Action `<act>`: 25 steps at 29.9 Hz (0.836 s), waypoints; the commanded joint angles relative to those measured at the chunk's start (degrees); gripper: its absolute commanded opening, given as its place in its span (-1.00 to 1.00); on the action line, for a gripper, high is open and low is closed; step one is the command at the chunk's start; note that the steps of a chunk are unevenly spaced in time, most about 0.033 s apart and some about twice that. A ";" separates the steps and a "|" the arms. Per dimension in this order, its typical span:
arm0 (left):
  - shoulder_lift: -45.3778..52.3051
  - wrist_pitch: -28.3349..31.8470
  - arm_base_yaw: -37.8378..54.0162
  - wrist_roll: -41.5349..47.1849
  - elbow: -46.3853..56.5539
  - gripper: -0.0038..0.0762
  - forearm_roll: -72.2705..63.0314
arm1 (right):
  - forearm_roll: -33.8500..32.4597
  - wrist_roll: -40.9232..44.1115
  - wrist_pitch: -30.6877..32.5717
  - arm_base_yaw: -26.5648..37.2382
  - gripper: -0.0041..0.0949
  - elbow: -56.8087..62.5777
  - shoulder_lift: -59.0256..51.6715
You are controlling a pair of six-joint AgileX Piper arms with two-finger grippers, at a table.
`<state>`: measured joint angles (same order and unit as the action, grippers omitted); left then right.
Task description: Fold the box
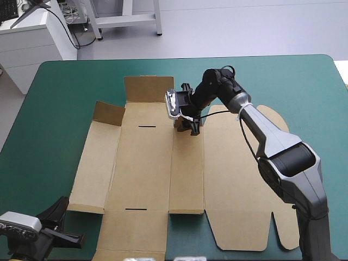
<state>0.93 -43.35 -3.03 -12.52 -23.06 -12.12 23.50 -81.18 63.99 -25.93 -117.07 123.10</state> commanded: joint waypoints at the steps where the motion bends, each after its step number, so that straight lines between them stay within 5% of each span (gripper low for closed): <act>1: 0.46 4.24 -0.25 0.31 -1.39 -0.92 -1.21 | 1.41 9.38 -1.22 0.32 0.73 -3.48 -5.29; 5: 0.46 4.24 -0.25 0.19 -1.39 -0.92 -1.21 | -0.91 26.88 -0.50 0.32 0.67 -6.57 -6.30; 8: 0.46 4.24 -0.25 0.19 -1.39 -0.89 -1.21 | -3.68 35.14 -0.50 0.32 0.41 -9.36 -6.44; 14: 0.46 4.24 -0.25 0.19 -1.39 -0.43 -1.31 | -6.37 42.92 -0.37 0.32 -0.97 -12.57 -6.57; 19: 0.46 4.24 -0.25 0.19 -1.39 0.12 -1.31 | -6.39 51.26 -0.96 0.32 -0.92 -12.80 -6.61; 25: 0.35 4.33 -0.25 0.19 -1.39 0.18 -1.21 | -6.30 56.66 -1.38 1.53 -0.92 -12.80 -7.24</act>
<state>0.93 -43.35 -3.03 -12.52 -23.06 -12.12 16.43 -27.31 65.10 -25.62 -128.01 120.74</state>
